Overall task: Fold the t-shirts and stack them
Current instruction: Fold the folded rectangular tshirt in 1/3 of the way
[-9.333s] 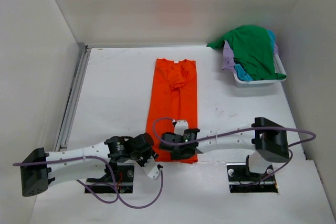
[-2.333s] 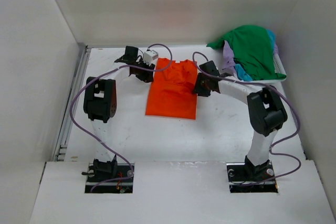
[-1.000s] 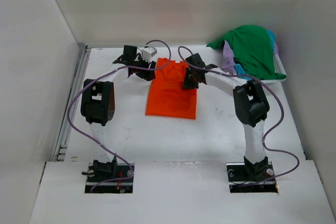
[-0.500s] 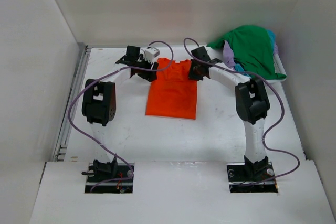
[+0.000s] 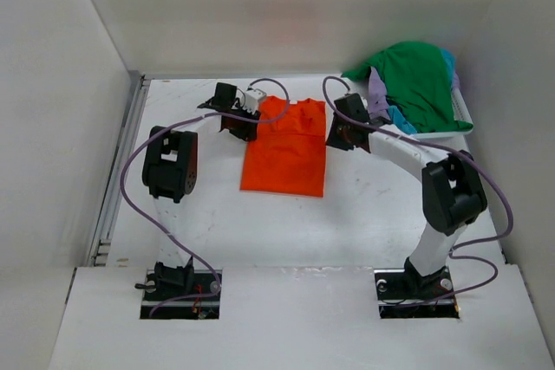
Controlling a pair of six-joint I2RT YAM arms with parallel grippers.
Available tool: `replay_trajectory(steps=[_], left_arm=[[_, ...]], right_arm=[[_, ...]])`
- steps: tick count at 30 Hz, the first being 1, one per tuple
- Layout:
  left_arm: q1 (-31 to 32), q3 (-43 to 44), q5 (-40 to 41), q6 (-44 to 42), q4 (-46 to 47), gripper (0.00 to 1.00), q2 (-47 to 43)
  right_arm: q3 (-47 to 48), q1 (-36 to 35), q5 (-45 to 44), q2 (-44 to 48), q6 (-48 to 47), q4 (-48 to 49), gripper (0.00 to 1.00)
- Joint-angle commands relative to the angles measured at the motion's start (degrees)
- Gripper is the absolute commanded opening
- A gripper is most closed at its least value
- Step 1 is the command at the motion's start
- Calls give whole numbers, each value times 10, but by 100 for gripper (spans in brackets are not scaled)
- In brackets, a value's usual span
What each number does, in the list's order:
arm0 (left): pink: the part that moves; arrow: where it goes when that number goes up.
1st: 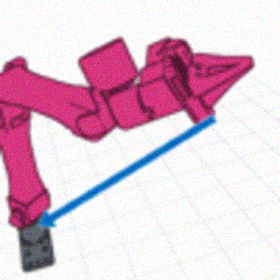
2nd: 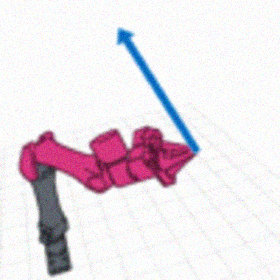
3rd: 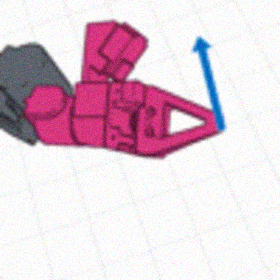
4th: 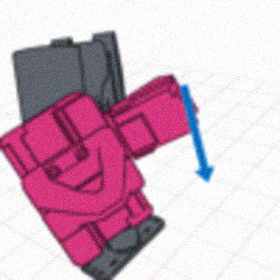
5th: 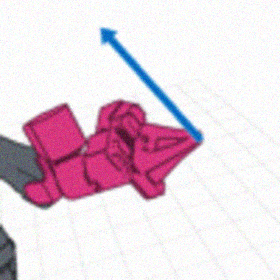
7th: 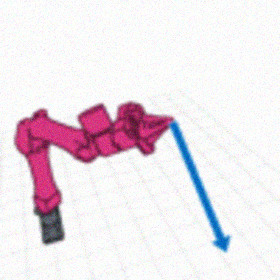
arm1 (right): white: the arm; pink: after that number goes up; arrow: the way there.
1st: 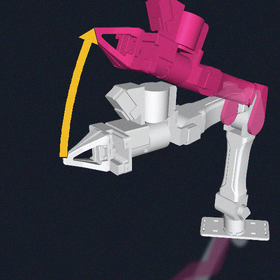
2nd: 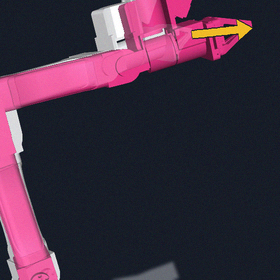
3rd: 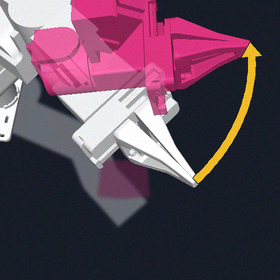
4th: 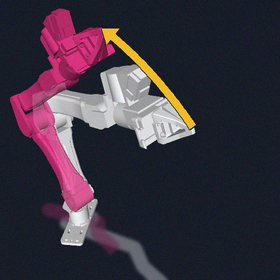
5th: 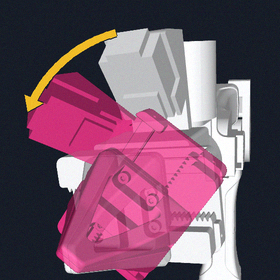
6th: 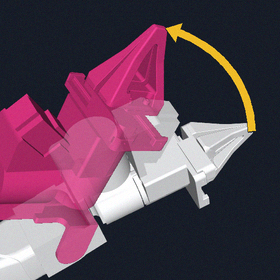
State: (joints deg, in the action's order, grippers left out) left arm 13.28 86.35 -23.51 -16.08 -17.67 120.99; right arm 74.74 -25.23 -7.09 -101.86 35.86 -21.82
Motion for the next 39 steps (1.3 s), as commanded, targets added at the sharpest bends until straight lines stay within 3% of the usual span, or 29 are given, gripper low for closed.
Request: replay_trajectory(steps=[1,4,7,9,13,14,21,25,28,39], left_arm=[[3,21,2,-7,4,28,-5],[2,21,7,0,11,14,-15],[-5,19,9,7,25,13,-30],[-7,19,9,6,26,18,-35],[-6,3,9,-1,20,49,-53],[-6,-4,9,-3,20,50,-62],[-17,-92,13,-89,21,57,-195],[-10,-127,17,-135,-63,58,-228],[-8,-167,3,-126,-106,57,-234],[7,-263,-40,-13,-79,55,-228]], right_arm=[[-50,-7,0,28,31,35,28],[-87,-12,12,46,44,45,29],[-121,-20,21,61,52,48,30],[-140,-29,26,69,56,49,32],[-169,-49,34,90,69,55,42],[-178,-53,36,97,74,56,44],[-253,-77,65,137,131,95,49],[-265,-95,75,119,155,128,52],[-271,-98,84,101,168,158,52],[-312,-101,81,86,200,165,52]])
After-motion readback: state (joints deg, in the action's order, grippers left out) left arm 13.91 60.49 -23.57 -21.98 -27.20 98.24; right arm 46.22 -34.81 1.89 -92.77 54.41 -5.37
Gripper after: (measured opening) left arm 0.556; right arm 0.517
